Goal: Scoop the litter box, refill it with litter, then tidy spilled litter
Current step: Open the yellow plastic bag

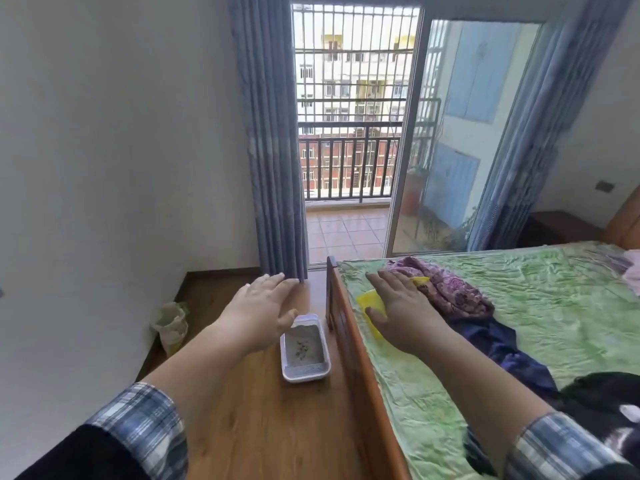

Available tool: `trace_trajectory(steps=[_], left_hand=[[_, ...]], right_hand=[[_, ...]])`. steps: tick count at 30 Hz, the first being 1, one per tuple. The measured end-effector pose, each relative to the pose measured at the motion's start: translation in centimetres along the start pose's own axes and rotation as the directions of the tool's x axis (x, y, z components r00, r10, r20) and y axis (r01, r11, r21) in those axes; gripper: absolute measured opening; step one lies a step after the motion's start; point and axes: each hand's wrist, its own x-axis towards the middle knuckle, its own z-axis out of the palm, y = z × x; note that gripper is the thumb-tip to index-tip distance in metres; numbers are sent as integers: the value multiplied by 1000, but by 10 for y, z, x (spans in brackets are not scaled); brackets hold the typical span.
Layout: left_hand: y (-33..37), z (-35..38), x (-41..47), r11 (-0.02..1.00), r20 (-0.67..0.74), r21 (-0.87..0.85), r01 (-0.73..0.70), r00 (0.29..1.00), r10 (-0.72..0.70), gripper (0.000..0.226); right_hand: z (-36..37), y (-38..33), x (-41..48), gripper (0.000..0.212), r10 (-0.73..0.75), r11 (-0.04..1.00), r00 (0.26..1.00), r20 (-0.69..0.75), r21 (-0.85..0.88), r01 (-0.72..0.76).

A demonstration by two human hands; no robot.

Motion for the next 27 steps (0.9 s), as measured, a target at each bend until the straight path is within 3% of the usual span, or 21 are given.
trace_trajectory(steps=[4, 14, 22, 27], left_hand=[[4, 20, 51, 990, 40, -58, 127, 991, -125, 63], [-9, 75, 161, 971, 119, -79, 224, 970, -214, 61], [-78, 116, 277, 975, 210, -93, 200, 961, -177, 62], [-128, 134, 374, 983, 274, -132, 126, 958, -86, 62]], right_hand=[[16, 36, 51, 68, 21, 999, 997, 68, 40, -24], [65, 96, 167, 66, 56, 994, 983, 173, 86, -71], [123, 105, 287, 68, 115, 987, 962, 249, 81, -139], [152, 111, 366, 67, 237, 959, 930, 282, 85, -270]])
